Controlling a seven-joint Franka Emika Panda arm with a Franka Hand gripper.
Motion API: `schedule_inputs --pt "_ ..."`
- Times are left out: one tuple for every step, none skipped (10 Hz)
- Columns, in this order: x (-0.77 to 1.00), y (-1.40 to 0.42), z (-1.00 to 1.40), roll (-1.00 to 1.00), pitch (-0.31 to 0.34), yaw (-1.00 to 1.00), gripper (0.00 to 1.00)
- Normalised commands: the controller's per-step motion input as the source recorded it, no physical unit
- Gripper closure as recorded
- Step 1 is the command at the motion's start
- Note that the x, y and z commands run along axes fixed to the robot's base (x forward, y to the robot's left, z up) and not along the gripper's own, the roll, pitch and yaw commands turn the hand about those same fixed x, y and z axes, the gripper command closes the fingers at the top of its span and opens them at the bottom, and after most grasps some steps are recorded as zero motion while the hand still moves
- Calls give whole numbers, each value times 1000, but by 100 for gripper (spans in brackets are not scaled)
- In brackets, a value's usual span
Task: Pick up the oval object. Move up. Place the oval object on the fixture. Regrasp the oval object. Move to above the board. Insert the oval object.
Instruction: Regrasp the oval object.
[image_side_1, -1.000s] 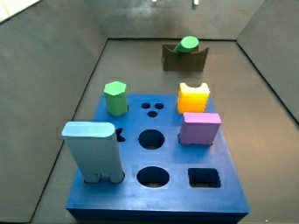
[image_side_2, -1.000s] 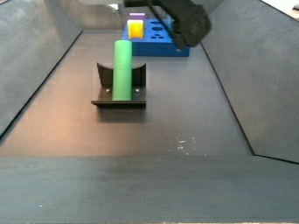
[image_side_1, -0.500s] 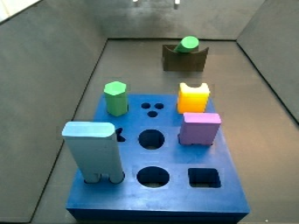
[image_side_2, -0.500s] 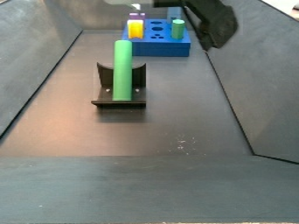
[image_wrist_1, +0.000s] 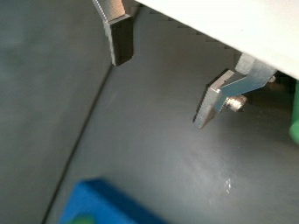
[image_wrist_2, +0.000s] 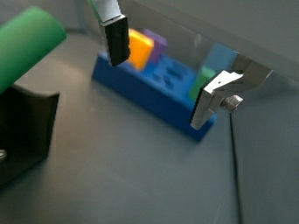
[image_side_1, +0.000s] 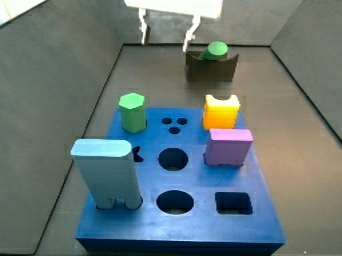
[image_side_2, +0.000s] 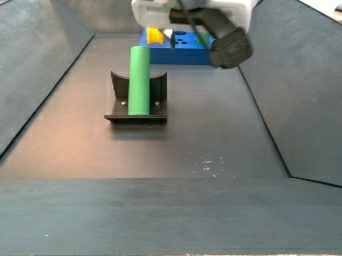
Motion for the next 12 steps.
schedule_inputs --pt "-3 -42 -127 1000 -139 -949 0" --pt "-17 -34 -41 1000 -157 -947 0" --pt "-29 -31 -22 1000 -176 -946 0" --pt "-40 -26 -12 1000 -197 -947 0" --pt "-43 -21 0 1000 -210 -948 0" --pt "-47 -20 7 1000 -220 -948 0" --pt "-46 -15 8 1000 -226 -949 0" --pt "-45 -15 2 1000 -229 -949 0" --pt "-39 -12 -1 1000 -225 -954 0" --pt "-41 -15 -2 1000 -216 -957 0" --pt "-42 -11 -4 1000 -203 -962 0" --pt "-48 -8 1 1000 -173 -974 0"
